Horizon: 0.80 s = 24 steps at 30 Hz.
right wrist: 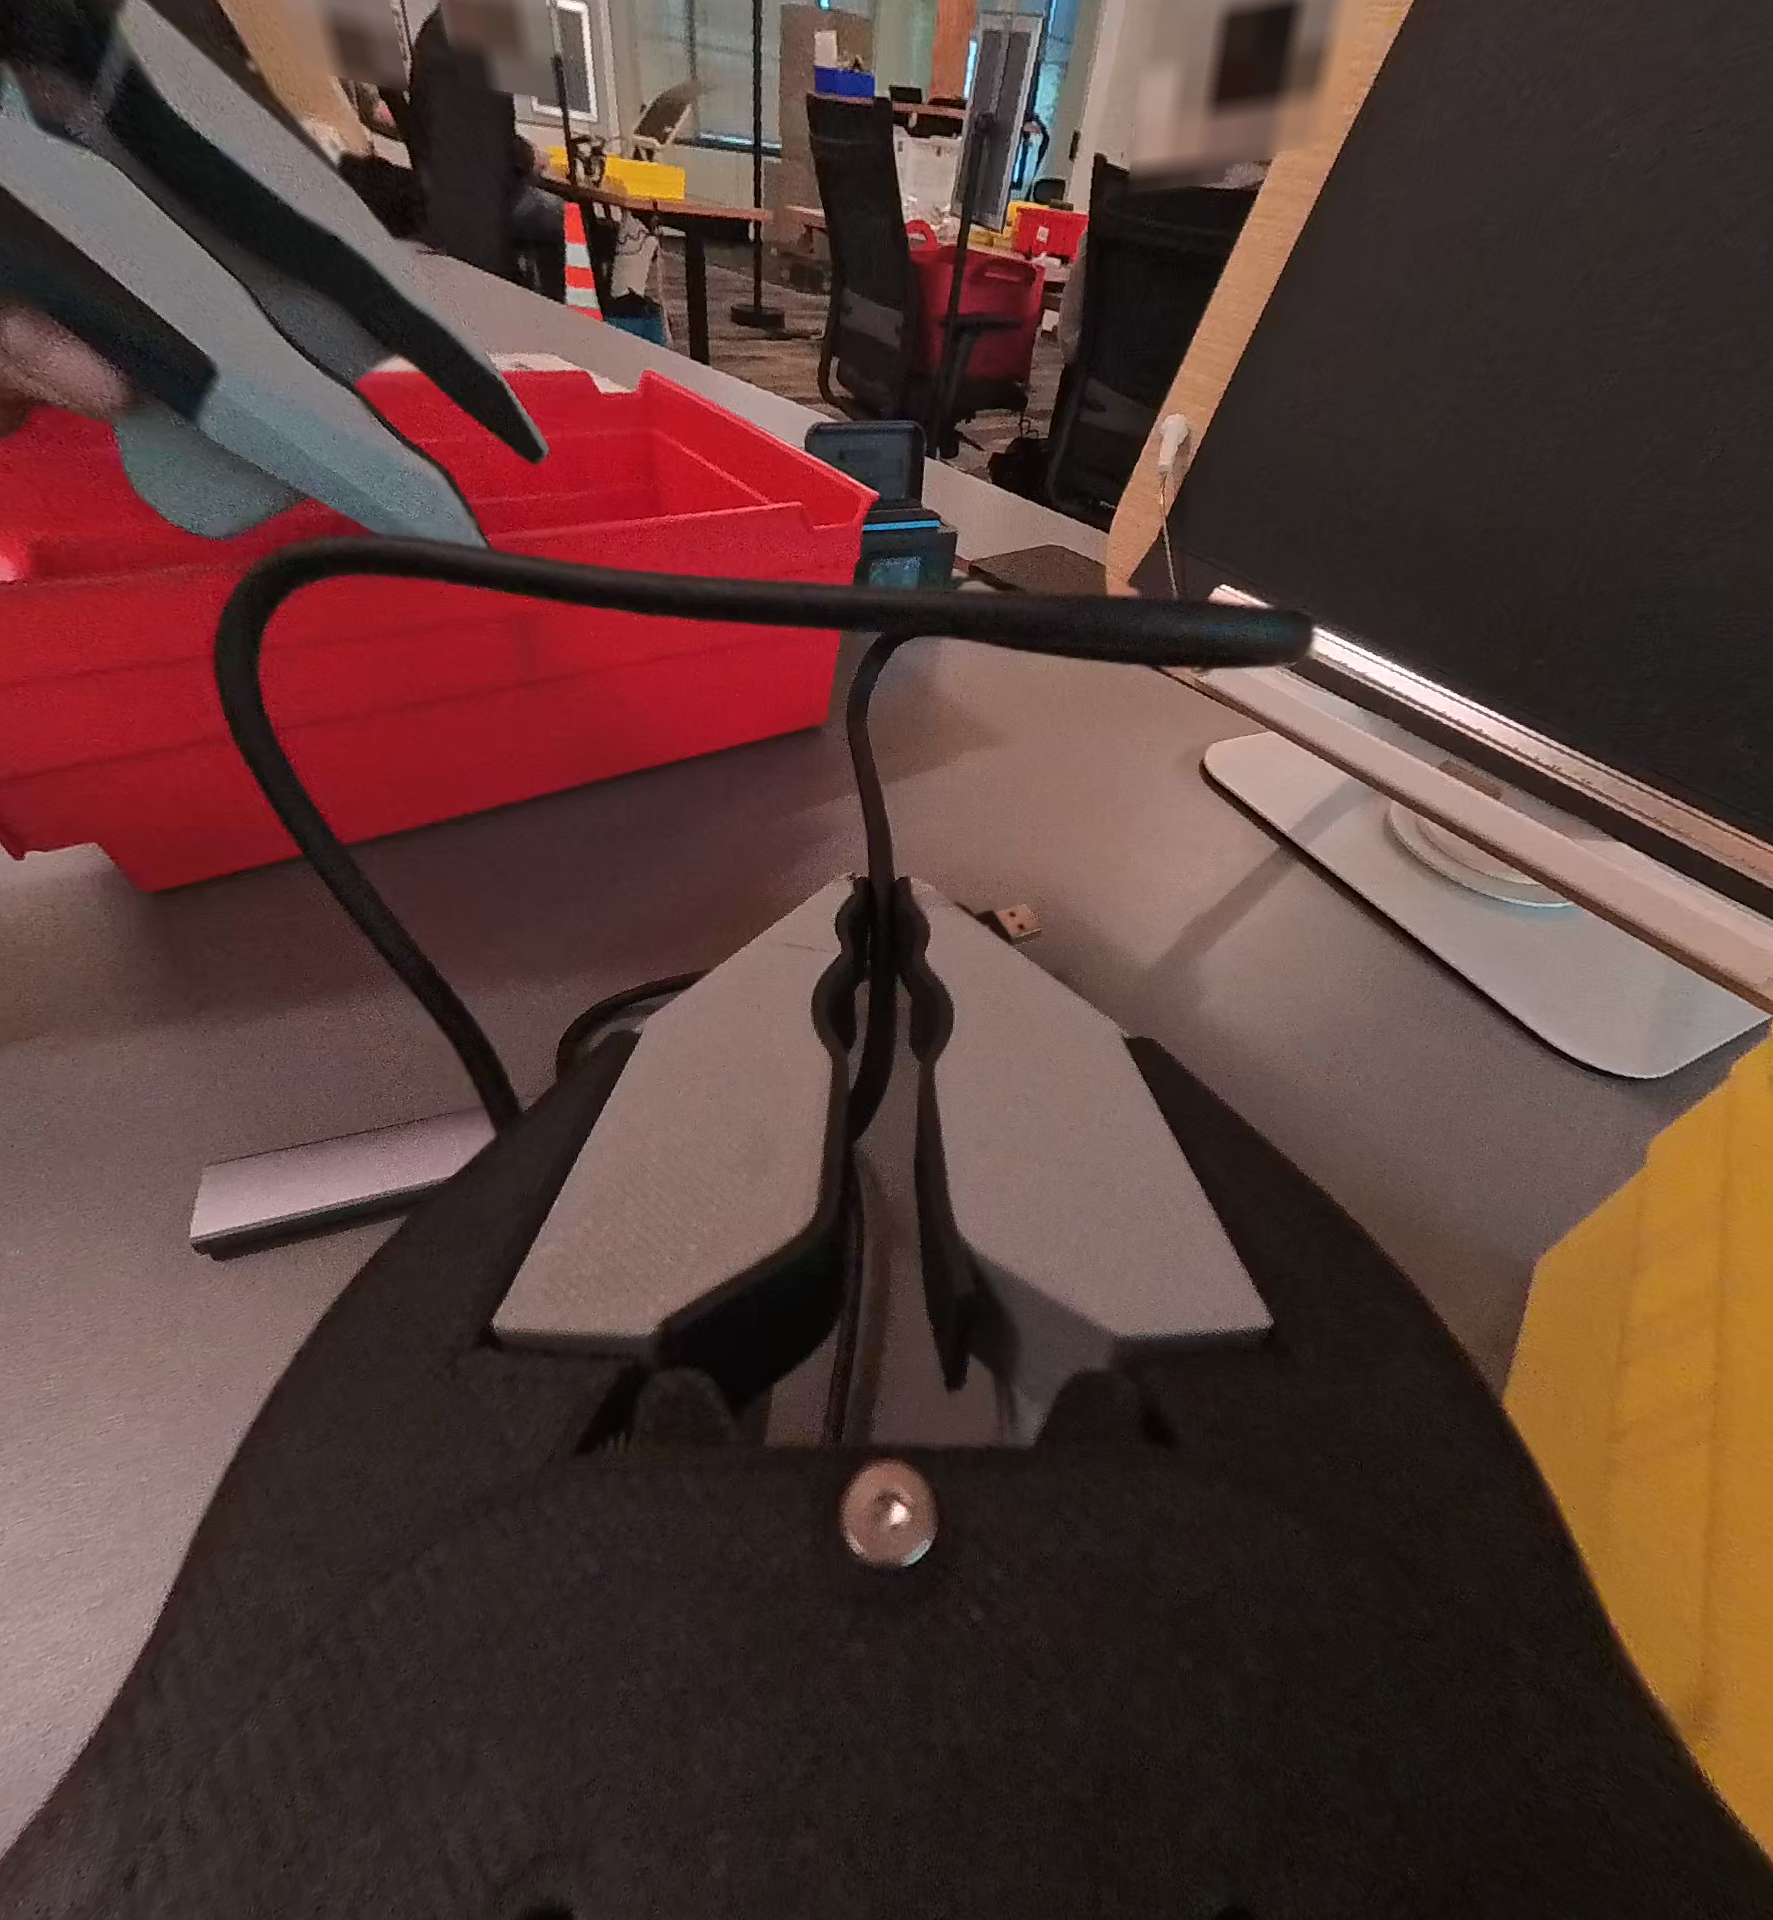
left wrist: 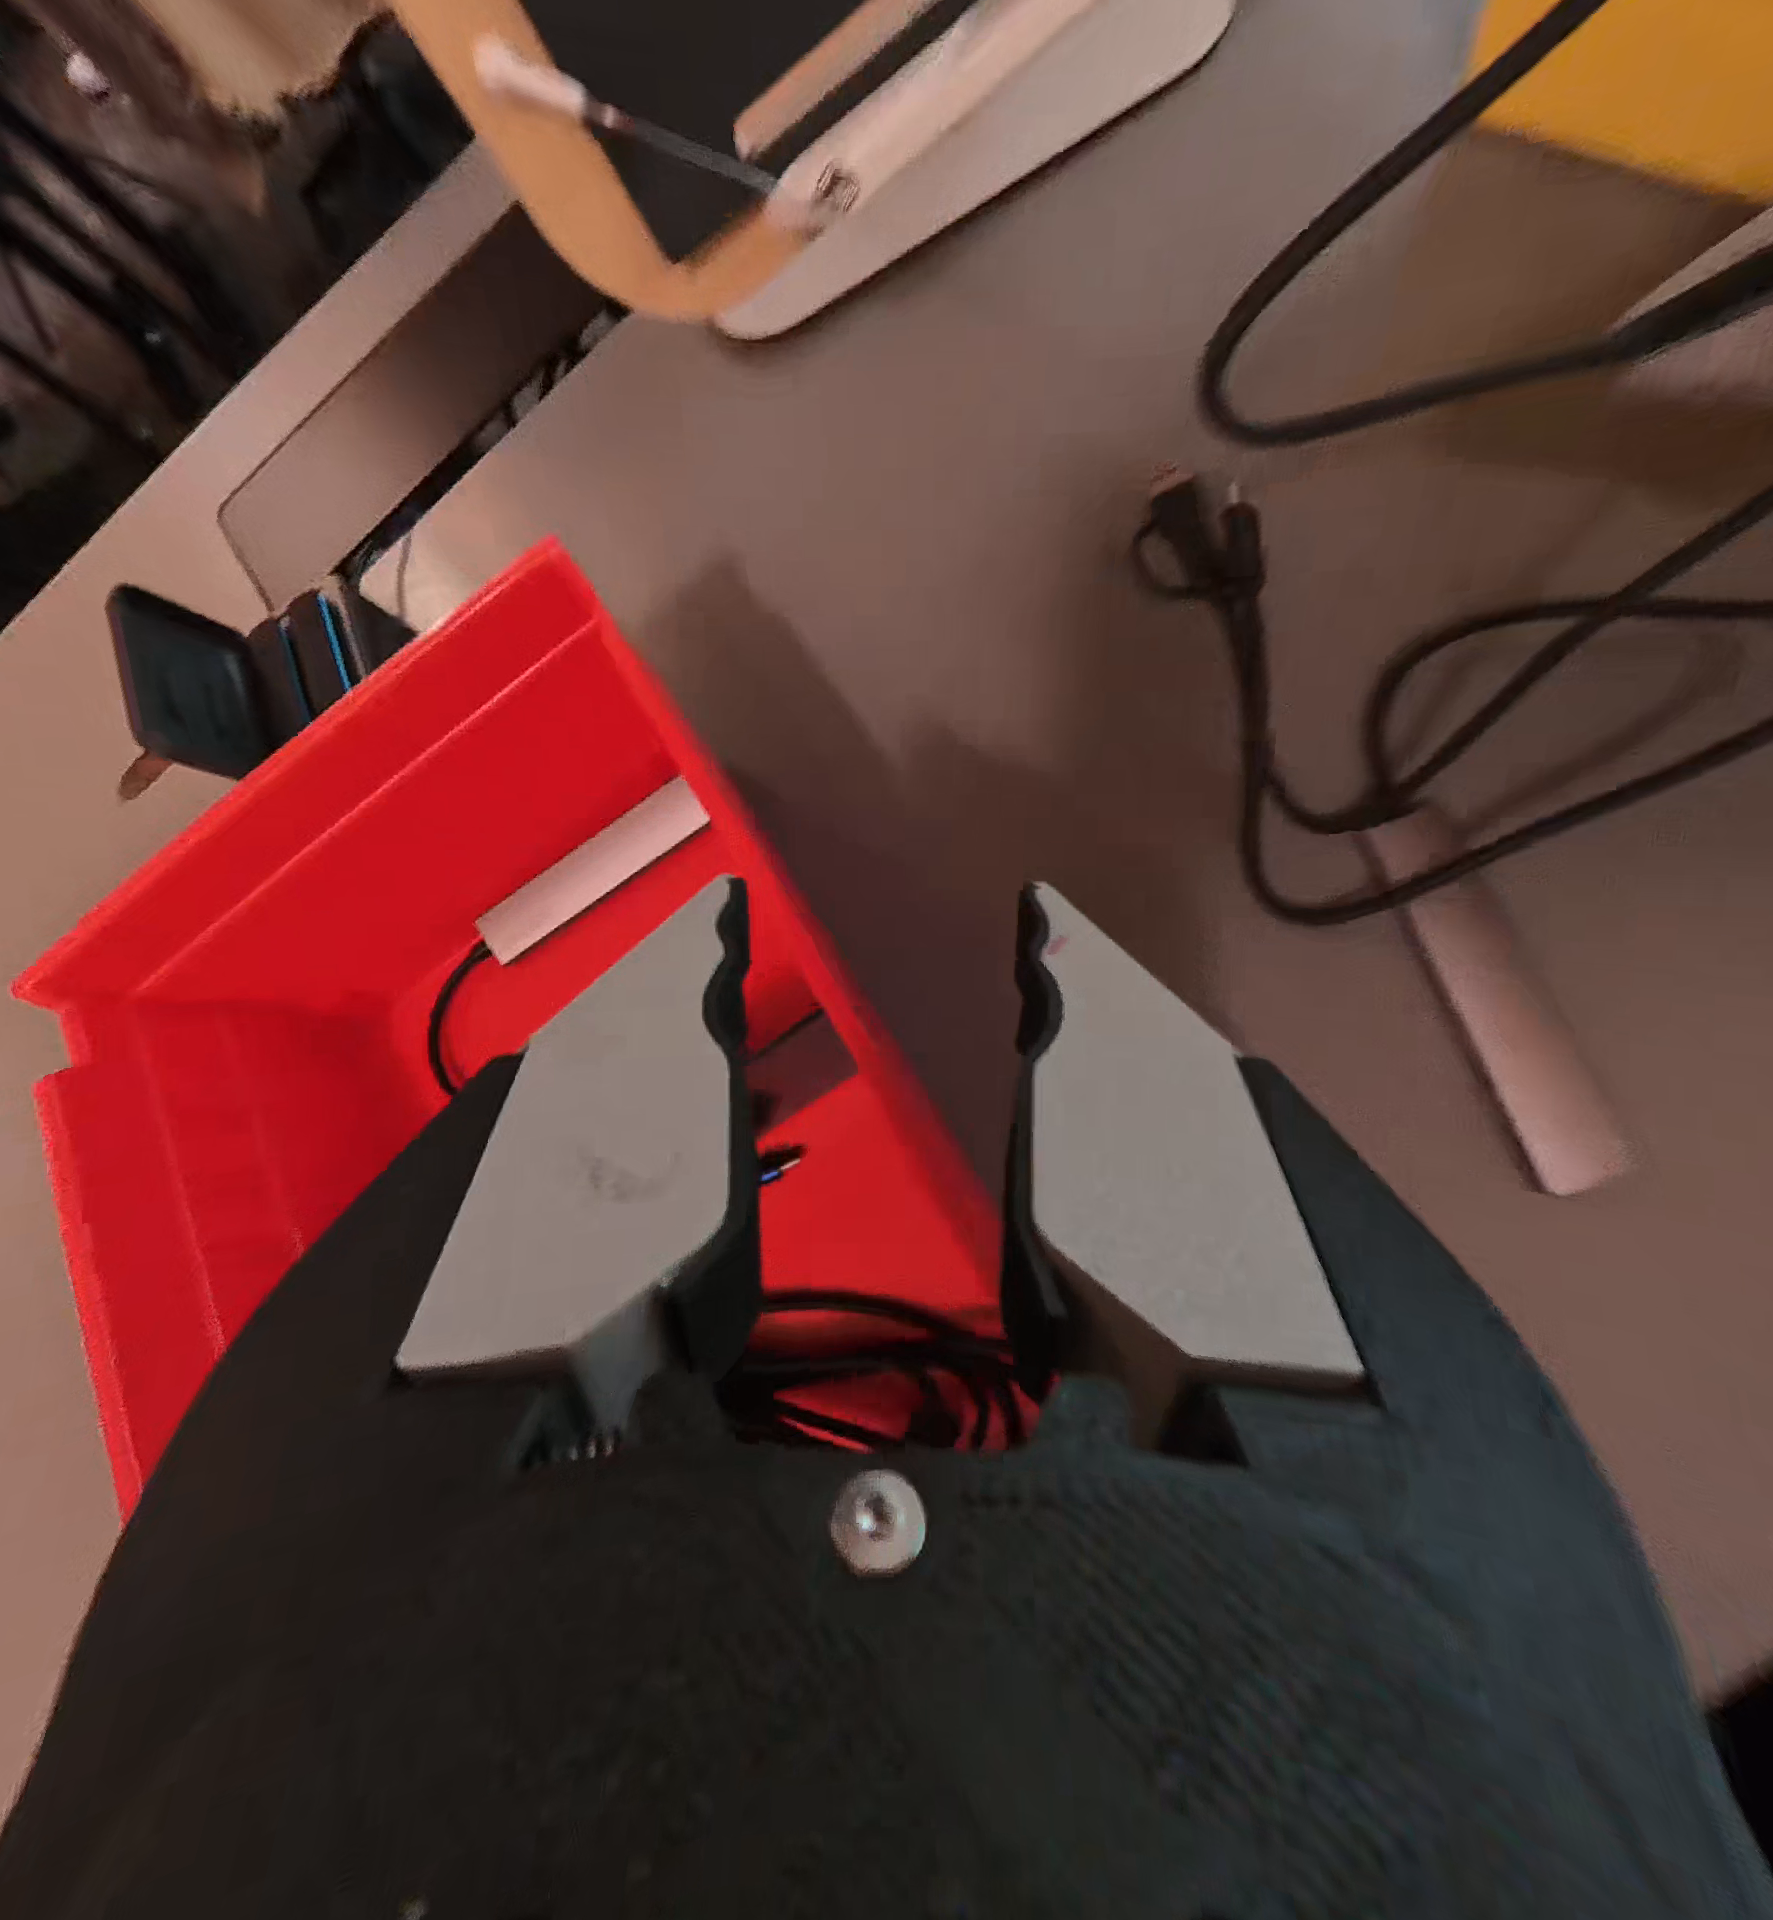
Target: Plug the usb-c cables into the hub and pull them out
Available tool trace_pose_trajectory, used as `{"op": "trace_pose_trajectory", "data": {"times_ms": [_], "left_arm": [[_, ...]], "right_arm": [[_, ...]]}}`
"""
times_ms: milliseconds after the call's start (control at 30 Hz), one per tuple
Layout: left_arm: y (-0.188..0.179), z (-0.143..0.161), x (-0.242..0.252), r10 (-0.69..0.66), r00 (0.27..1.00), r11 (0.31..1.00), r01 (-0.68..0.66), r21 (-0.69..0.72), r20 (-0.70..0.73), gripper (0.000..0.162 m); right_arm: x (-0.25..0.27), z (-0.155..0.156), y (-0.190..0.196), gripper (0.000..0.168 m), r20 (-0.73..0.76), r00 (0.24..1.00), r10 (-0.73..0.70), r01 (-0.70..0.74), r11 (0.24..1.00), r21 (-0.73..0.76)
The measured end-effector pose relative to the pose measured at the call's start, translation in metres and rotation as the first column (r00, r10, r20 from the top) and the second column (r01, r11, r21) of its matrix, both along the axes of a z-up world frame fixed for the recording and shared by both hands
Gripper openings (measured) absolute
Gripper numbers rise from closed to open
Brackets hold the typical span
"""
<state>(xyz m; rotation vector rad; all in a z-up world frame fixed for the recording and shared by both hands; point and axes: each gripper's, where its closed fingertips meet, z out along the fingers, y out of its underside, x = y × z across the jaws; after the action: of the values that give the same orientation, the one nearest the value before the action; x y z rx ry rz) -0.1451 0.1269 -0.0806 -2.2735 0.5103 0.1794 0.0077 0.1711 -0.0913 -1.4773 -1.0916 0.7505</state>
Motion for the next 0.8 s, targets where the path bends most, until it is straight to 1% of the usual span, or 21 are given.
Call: {"op": "trace_pose_trajectory", "data": {"times_ms": [33,100,167,233,267,300,333,400,467,500,633,700,767,800], "left_arm": [[0.005,-0.009,-0.006,0.027,0.999,1.000,-0.028,-0.013,-0.028,0.042],[0.013,-0.028,-0.013,0.058,0.997,0.997,-0.061,-0.056,-0.058,0.044],[0.020,-0.044,-0.023,0.086,0.990,0.992,-0.096,-0.087,-0.111,0.040],[0.024,-0.055,-0.029,0.108,0.989,0.986,-0.120,-0.113,-0.105,0.031],[0.026,-0.058,-0.035,0.120,0.987,0.984,-0.132,-0.117,-0.105,0.031],[0.028,-0.058,-0.043,0.141,0.984,0.982,-0.153,-0.107,-0.110,0.037],[0.029,-0.056,-0.050,0.151,0.983,0.982,-0.161,-0.097,-0.104,0.040],[0.030,-0.054,-0.064,0.191,0.978,0.976,-0.199,-0.091,-0.084,0.040],[0.033,-0.050,-0.080,0.247,0.967,0.966,-0.250,-0.066,-0.061,0.033],[0.035,-0.049,-0.088,0.270,0.961,0.961,-0.273,-0.049,-0.068,0.035],[0.044,-0.046,-0.111,0.355,0.933,0.934,-0.356,-0.013,-0.054,0.030],[0.047,-0.032,-0.115,0.359,0.928,0.933,-0.355,0.054,-0.100,0.034],[0.048,-0.005,-0.109,0.329,0.925,0.939,-0.298,0.173,-0.192,0.030],[0.046,0.009,-0.102,0.321,0.916,0.937,-0.270,0.223,-0.239,0.026]], "right_arm": [[0.000,0.000,0.000,0.001,0.000,1.000,-0.001,0.001,1.000,0.008],[0.001,-0.001,0.000,0.001,0.008,1.000,-0.007,0.006,1.000,0.022],[0.002,-0.001,0.001,0.001,0.024,0.999,-0.023,0.022,0.998,0.051],[0.003,-0.001,0.001,0.001,0.037,0.999,-0.033,0.030,0.997,0.076],[0.003,-0.001,0.001,0.001,0.043,0.998,-0.042,0.038,0.995,0.088],[0.003,-0.001,0.002,0.001,0.049,0.997,-0.051,0.046,0.994,0.098],[0.003,-0.002,0.004,0.001,0.056,0.997,-0.062,0.056,0.993,0.103],[0.005,-0.003,0.007,0.002,0.068,0.994,-0.083,0.076,0.992,0.103],[0.007,-0.003,0.010,0.002,0.067,0.993,-0.101,0.094,0.991,0.097],[0.008,-0.002,0.011,0.002,0.064,0.992,-0.110,0.103,0.990,0.093],[0.013,-0.001,0.015,0.002,0.065,0.987,-0.148,0.139,0.983,0.118],[0.019,0.003,0.020,0.001,0.055,0.980,-0.193,0.184,0.972,0.147],[0.027,0.012,0.026,0.000,0.009,0.968,-0.250,0.244,0.954,0.176],[0.029,0.017,0.027,0.000,-0.018,0.966,-0.257,0.256,0.950,0.180]]}}
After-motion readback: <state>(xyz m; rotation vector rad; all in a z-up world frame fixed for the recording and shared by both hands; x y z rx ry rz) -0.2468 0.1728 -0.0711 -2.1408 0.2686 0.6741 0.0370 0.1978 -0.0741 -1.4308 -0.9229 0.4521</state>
